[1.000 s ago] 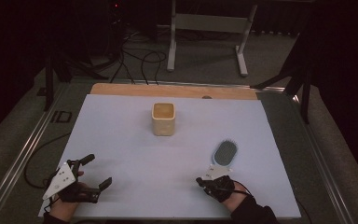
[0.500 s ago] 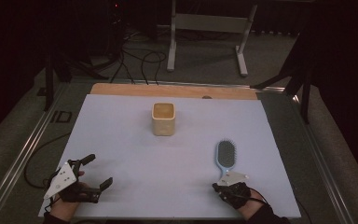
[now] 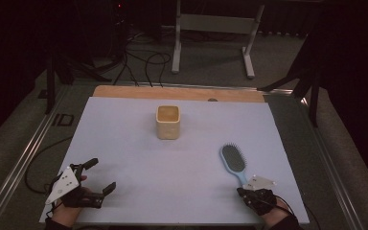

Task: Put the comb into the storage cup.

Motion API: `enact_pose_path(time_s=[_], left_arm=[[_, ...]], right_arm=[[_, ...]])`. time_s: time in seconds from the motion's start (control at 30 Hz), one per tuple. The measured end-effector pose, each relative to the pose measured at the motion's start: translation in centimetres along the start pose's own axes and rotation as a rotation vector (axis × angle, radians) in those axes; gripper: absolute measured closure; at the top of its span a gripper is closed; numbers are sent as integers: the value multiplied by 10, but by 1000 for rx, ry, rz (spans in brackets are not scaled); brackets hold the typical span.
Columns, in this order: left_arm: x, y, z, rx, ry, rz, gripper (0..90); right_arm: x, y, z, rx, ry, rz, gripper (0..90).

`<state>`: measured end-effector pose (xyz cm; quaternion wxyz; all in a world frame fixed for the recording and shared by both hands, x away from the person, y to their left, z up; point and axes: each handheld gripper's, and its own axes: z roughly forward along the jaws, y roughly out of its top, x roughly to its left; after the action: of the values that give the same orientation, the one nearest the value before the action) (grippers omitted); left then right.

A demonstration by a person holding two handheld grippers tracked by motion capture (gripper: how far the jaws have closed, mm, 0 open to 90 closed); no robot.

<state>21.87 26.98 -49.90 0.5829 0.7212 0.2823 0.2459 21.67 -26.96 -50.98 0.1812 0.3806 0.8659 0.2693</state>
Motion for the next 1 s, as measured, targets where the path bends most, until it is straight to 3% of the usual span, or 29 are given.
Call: enact_pose_path(time_s=[0.4, 0.53, 0.8, 1.0], left_arm=[[0, 0, 1, -1, -1, 0, 0], [0, 0, 1, -1, -3, 0, 0], [0, 0, 1, -1, -3, 0, 0], [0, 0, 1, -1, -3, -1, 0]], right_arm=[[-22, -8, -5, -2, -61, 46, 900], [-24, -8, -6, -5, -56, 53, 900], [-25, 2, -14, -66, -16, 55, 900], [-29, 14, -23, -100, -7, 52, 771]])
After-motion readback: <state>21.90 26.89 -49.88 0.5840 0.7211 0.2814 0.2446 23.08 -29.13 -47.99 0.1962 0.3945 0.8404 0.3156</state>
